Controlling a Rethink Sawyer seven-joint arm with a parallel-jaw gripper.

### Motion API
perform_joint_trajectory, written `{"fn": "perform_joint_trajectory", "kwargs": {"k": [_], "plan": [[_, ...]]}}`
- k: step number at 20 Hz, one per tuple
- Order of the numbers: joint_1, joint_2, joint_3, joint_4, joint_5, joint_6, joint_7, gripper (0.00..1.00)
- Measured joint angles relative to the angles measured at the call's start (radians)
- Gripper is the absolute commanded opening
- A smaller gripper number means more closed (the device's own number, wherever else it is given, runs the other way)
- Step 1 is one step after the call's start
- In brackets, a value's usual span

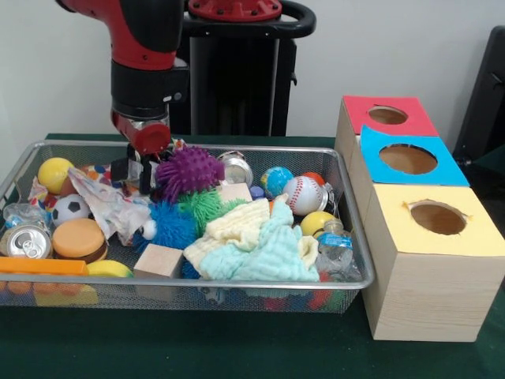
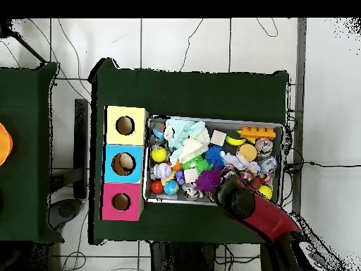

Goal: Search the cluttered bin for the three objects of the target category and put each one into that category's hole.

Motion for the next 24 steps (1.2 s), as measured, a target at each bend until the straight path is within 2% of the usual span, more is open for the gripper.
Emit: {"fn": "perform_joint_trajectory", "kwargs": {"k": [12, 21, 24], "plan": [[-0.073, -0.041, -0.003, -0.009, -0.081, 0.081, 0.0, 1.0], [-0.134, -0.051, 0.001, -0.009, -0.1, 0.084, 0.0, 1.0], [-0.15, -0.05, 0.001, -0.008, -0.128, 0.085, 0.0, 1.0]]}}
